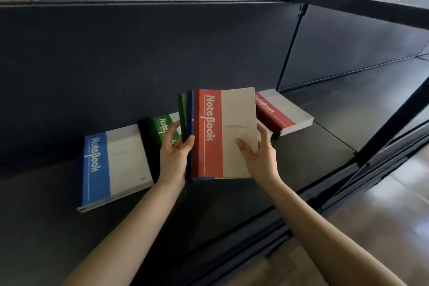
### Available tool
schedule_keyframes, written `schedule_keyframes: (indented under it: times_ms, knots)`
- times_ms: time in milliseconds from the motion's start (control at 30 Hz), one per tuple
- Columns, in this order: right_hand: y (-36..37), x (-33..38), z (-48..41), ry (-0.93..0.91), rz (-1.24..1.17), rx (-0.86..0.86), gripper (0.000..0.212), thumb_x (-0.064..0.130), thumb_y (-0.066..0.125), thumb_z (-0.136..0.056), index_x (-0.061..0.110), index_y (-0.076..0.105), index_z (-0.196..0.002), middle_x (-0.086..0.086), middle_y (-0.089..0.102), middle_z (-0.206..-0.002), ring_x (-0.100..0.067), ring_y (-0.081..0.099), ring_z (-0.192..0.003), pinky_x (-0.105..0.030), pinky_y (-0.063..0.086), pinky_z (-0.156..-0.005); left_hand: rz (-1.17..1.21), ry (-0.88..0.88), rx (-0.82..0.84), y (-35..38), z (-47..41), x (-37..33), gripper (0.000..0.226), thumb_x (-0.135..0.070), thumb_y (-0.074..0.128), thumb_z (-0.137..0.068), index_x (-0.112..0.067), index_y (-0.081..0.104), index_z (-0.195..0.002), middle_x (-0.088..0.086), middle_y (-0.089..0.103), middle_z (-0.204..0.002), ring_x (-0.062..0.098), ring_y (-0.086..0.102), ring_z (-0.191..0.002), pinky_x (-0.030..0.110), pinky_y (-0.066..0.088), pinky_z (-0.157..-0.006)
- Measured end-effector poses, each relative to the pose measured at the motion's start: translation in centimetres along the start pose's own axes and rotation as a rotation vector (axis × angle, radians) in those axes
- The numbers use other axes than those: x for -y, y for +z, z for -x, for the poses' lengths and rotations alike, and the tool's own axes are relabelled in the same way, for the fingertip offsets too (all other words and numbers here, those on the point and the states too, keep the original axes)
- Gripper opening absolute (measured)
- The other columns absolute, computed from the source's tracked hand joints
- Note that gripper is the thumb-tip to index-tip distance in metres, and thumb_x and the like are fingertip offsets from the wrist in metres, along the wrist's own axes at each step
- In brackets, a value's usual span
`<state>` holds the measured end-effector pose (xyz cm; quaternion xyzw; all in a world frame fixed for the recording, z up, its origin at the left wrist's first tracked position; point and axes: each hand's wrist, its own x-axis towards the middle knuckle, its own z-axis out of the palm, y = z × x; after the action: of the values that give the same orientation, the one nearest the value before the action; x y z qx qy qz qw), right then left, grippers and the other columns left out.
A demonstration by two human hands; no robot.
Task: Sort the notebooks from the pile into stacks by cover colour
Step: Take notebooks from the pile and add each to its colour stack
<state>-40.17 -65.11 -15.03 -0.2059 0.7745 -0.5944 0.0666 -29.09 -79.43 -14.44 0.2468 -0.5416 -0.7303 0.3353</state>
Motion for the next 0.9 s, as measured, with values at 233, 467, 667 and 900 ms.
schedule_keyframes:
  times_ms: [233, 467, 667, 900]
  knots:
    - [-4.8, -2.5, -4.7, -0.027, 0.038, -0.011, 0.057, 0.029, 0.064, -0.090, 0.025, 0.036, -0.139, 0.023, 0.054, -0.101, 0.001, 0.058, -0.085, -0.012, 0.045, -0.062, -0.033, 0.006, -0.121, 3.9, -1.4, 1.2, 0.049, -0.010, 0.066, -0.088, -0.024, 0.050, -0.132, -0.006, 0.069, -0.108, 0.008, 0.066, -0.100, 0.033, 0.054, -0.088]
    - [-9.6, -3.0, -12.6, -0.076, 0.102, 0.142, 0.059, 0.030, 0.067, -0.087, 0.031, 0.039, -0.139, 0.005, 0.062, -0.105, -0.011, 0.062, -0.089, -0.016, 0.045, -0.061, -0.075, 0.028, -0.270, 5.8, -1.9, 1.6, 0.046, -0.012, 0.065, -0.089, -0.025, 0.049, -0.131, -0.017, 0.065, -0.099, -0.001, 0.064, -0.089, 0.023, 0.050, -0.073]
    - [-13.6, -3.0, -18.2, -0.120, 0.127, 0.272, 0.049, 0.028, 0.060, -0.093, 0.037, 0.044, -0.138, 0.011, 0.067, -0.107, -0.010, 0.065, -0.095, -0.028, 0.053, -0.078, -0.089, 0.052, -0.384, 8.2, -2.4, 2.7, 0.044, -0.011, 0.063, -0.091, -0.024, 0.049, -0.131, -0.016, 0.065, -0.100, -0.001, 0.062, -0.094, 0.021, 0.049, -0.076]
    - [-16.7, -4.9, -22.0, -0.070, 0.174, 0.257, 0.042, 0.021, 0.058, -0.094, 0.028, 0.046, -0.134, 0.004, 0.064, -0.115, -0.021, 0.063, -0.098, -0.036, 0.051, -0.081, -0.224, 0.053, -0.388, 9.5, -2.8, 3.5, 0.044, -0.013, 0.062, -0.092, -0.020, 0.045, -0.132, -0.015, 0.060, -0.102, -0.004, 0.058, -0.089, 0.018, 0.044, -0.069]
